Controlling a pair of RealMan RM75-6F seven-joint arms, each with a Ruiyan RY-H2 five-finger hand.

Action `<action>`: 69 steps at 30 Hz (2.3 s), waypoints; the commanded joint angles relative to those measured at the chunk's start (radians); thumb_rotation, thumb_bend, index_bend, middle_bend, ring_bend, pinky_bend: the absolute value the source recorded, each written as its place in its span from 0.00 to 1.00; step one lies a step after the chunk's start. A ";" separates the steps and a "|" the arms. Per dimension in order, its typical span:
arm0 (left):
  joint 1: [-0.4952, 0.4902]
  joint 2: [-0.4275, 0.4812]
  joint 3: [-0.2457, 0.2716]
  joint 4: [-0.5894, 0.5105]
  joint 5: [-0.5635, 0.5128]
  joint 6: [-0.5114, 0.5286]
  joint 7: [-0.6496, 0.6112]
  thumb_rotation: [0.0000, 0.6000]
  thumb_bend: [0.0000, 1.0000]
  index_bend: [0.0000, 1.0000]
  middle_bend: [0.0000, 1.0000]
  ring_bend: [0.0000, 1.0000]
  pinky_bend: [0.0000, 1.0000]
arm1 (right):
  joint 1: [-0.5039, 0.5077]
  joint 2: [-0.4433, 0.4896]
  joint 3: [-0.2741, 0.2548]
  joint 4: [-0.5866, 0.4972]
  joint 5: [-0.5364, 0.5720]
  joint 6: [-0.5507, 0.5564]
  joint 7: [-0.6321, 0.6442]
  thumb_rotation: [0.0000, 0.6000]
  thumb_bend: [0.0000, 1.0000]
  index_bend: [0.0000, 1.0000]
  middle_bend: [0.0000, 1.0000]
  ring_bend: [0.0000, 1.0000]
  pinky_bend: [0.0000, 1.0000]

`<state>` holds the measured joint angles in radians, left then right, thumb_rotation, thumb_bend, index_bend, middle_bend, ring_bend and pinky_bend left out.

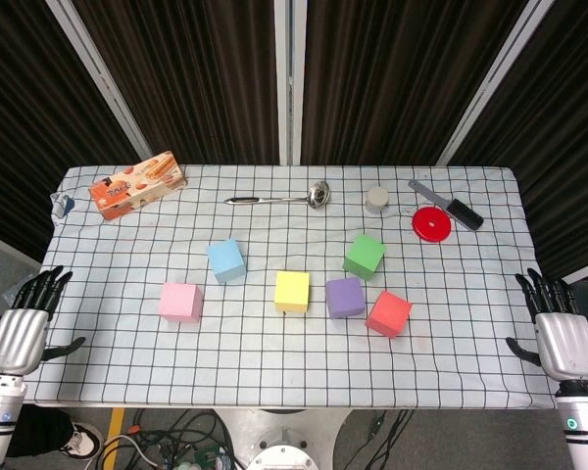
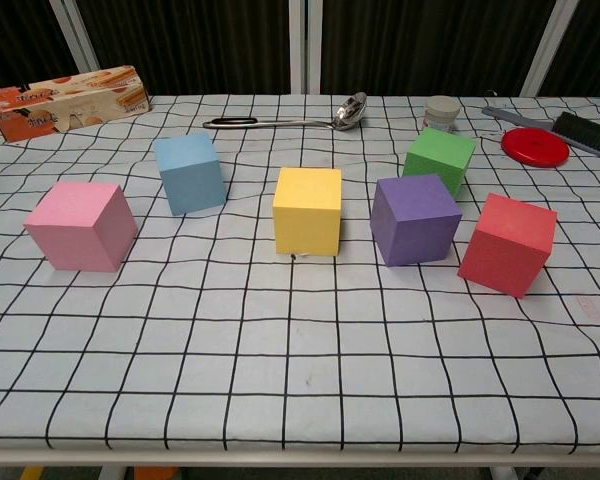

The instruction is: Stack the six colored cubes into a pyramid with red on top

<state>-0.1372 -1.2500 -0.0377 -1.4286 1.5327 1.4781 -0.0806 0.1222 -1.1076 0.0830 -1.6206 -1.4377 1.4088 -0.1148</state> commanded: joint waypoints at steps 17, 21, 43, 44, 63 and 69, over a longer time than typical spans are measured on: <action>-0.054 0.032 -0.012 -0.104 0.029 -0.048 -0.007 1.00 0.00 0.00 0.02 0.00 0.11 | 0.002 -0.003 0.009 0.004 0.009 0.004 0.022 1.00 0.10 0.00 0.00 0.00 0.00; -0.098 0.044 -0.020 -0.190 0.032 -0.107 -0.015 1.00 0.00 0.00 0.03 0.00 0.11 | 0.002 0.006 0.011 0.000 0.009 0.005 0.020 1.00 0.10 0.00 0.00 0.00 0.00; -0.361 -0.089 -0.121 -0.341 -0.094 -0.406 0.197 1.00 0.00 0.01 0.07 0.00 0.10 | 0.022 0.039 0.041 0.035 0.043 -0.021 0.081 1.00 0.10 0.00 0.00 0.00 0.00; -0.375 -0.105 -0.128 -0.327 -0.110 -0.418 0.206 1.00 0.00 0.01 0.07 0.00 0.10 | 0.021 0.039 0.040 0.034 0.036 -0.016 0.085 1.00 0.10 0.00 0.00 0.00 0.00; -0.532 -0.289 -0.208 -0.035 -0.330 -0.553 0.237 1.00 0.00 0.01 0.08 0.00 0.10 | 0.010 0.052 0.040 0.029 -0.017 0.048 0.099 1.00 0.10 0.00 0.00 0.00 0.00; -0.585 -0.348 -0.236 0.059 -0.425 -0.622 0.226 1.00 0.00 0.01 0.09 0.00 0.10 | 0.012 0.044 0.043 0.040 -0.005 0.041 0.102 1.00 0.10 0.00 0.00 0.00 0.00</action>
<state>-0.7013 -1.5762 -0.2604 -1.3910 1.1407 0.8840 0.1524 0.1345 -1.0629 0.1257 -1.5810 -1.4426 1.4505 -0.0127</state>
